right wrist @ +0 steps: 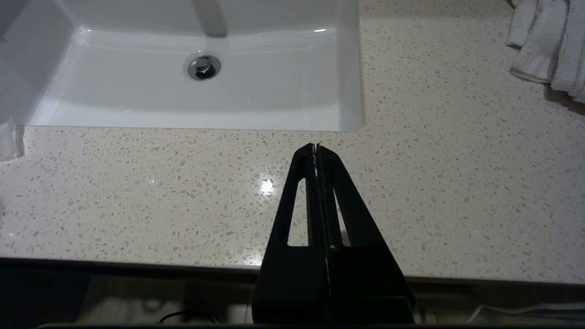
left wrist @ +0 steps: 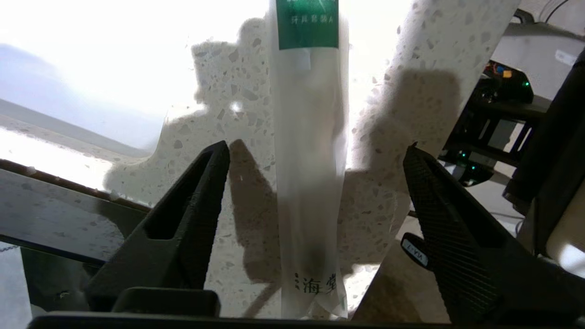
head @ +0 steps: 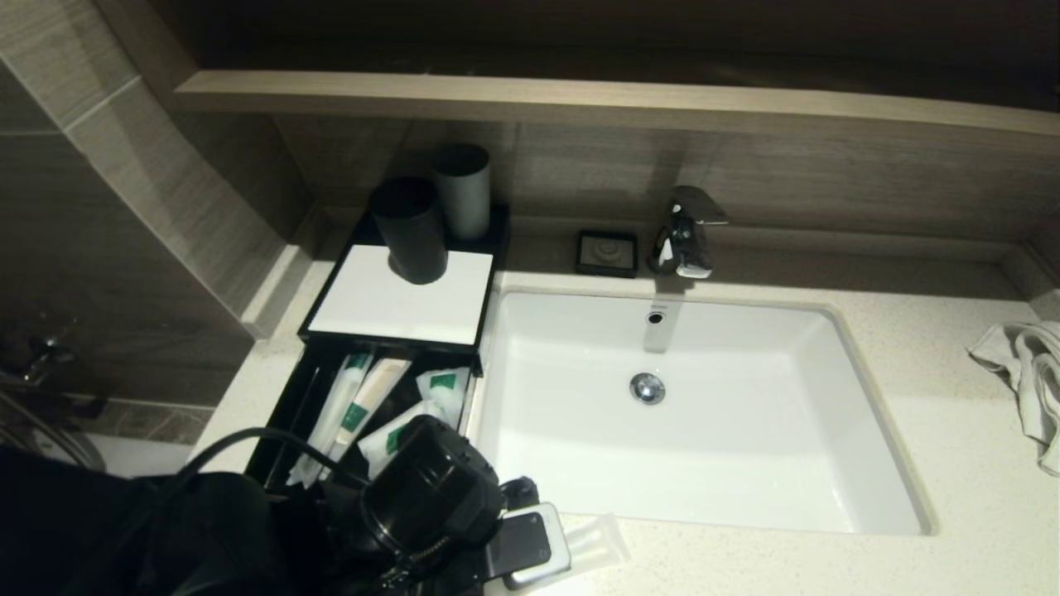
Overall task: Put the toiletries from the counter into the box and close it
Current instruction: Pick up the bathroom toiletry
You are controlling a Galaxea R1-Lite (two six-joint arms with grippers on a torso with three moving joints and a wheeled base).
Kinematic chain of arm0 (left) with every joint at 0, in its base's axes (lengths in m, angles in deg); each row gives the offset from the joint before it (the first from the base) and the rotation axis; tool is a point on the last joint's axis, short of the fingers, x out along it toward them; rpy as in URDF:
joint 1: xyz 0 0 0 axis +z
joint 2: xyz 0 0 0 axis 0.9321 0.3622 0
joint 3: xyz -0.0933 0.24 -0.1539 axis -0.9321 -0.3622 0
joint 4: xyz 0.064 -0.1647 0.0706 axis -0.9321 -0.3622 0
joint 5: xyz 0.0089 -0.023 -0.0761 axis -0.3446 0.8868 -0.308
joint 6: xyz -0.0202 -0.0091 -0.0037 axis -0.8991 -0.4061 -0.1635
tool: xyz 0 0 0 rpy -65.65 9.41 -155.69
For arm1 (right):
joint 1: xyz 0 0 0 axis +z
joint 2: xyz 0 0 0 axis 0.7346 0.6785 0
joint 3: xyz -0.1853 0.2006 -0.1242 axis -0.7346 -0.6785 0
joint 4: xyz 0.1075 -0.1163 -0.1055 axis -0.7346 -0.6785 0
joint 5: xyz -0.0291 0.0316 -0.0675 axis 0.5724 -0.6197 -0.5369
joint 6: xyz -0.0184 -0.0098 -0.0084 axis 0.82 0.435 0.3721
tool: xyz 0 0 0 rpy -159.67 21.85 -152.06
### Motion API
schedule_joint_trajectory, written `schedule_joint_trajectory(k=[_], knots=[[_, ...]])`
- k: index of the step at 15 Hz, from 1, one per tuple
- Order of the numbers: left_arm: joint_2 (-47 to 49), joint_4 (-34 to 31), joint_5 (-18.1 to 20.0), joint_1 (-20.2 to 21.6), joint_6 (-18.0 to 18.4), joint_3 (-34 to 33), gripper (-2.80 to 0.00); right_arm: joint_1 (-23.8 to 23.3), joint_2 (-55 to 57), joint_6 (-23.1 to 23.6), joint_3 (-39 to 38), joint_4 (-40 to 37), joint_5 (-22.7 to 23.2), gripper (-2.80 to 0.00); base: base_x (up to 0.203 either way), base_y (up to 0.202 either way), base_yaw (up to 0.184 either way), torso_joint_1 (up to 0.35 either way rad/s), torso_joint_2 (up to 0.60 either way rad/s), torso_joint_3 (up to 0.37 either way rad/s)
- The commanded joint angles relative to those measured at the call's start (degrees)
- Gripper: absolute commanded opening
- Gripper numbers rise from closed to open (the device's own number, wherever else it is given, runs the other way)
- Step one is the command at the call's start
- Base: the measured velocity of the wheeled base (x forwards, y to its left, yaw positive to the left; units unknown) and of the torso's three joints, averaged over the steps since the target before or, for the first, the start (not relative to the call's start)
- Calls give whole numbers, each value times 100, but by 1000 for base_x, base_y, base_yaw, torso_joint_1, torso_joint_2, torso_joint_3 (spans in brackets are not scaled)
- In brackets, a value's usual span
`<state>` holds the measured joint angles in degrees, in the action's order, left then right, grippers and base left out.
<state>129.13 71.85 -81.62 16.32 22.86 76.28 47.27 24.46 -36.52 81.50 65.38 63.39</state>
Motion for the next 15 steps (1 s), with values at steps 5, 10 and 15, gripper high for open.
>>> schedule_joint_trajectory(k=[5, 10, 15], knots=[[53, 91, -24, -3, 8, -23, 0, 0, 0, 0, 0, -4, 0, -280, 0, 0, 0, 0, 0, 0], [95, 225, -162, -11, 17, -81, -280, 0, 0, 0, 0, 5, 0, -280, 0, 0, 0, 0, 0, 0], [114, 288, -164, -11, 25, -115, -280, -4, 0, 0, 0, 3, 0, -280, 0, 0, 0, 0, 0, 0]])
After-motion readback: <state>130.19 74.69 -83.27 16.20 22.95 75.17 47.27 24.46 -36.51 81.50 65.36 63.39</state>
